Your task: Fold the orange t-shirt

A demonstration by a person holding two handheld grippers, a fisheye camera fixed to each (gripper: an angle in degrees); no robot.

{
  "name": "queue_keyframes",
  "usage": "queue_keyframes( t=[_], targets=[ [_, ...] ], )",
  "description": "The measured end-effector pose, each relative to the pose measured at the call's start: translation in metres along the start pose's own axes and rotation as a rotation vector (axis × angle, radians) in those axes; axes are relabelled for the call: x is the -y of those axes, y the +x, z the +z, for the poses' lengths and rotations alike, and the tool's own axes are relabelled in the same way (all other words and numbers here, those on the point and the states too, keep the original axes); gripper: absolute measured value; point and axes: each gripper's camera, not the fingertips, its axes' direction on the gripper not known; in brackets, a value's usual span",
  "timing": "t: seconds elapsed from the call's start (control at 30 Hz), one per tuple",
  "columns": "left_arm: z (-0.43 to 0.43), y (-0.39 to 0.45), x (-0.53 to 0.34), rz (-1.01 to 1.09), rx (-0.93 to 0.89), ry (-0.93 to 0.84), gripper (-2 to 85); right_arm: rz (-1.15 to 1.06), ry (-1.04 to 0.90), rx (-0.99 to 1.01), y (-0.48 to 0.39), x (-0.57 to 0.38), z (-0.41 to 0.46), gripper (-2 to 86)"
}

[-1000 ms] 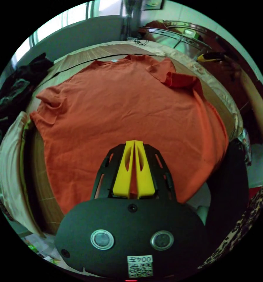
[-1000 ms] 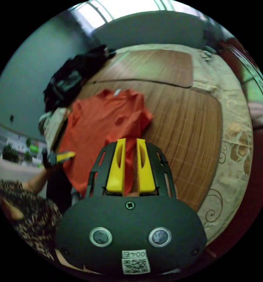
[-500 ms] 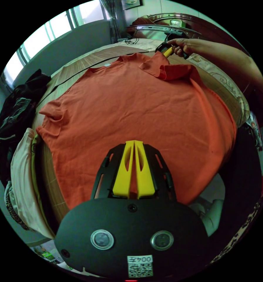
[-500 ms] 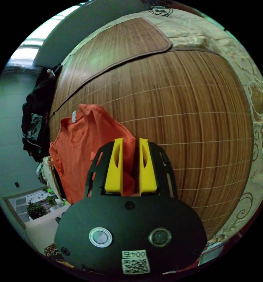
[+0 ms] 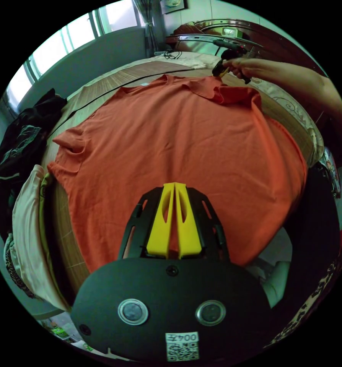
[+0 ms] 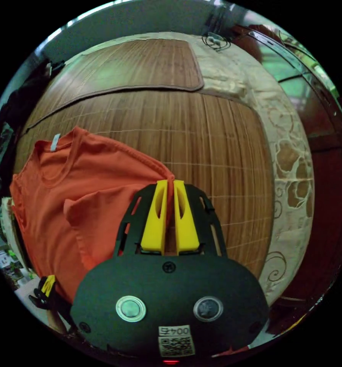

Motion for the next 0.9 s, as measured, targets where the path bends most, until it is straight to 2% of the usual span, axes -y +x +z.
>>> queue_keyframes(
  t=[0.2, 0.43, 0.6, 0.77, 0.9],
  targets=[
    [-0.003, -0.002, -0.003, -0.001, -0.011, -0.006, 0.9, 0.186, 0.183, 0.29, 0.055, -0.064, -0.041, 8.0],
    [-0.013, -0.006, -0.003, 0.009, -0.035, -0.046, 0.9, 0.008, 0.152, 0.42, 0.039, -0.26, -0.07, 7.7],
    [-0.047, -0.005, -0.027, -0.024, -0.02, -0.017, 0.9, 0.057, 0.114, 0.329, 0.006, -0.385, -0.057, 9.8],
    [-0.057, 0.003, -0.069, -0.038, 0.052, -0.096, 0.9, -0.01, 0.075, 0.097, -0.049, -0.408, -0.037, 11.5],
    [-0.052, 0.0, -0.091, -0.058, 0.071, -0.121, 0.9, -0.098, 0.031, -0.107, -0.077, -0.415, -0.024, 2.7]
  ],
)
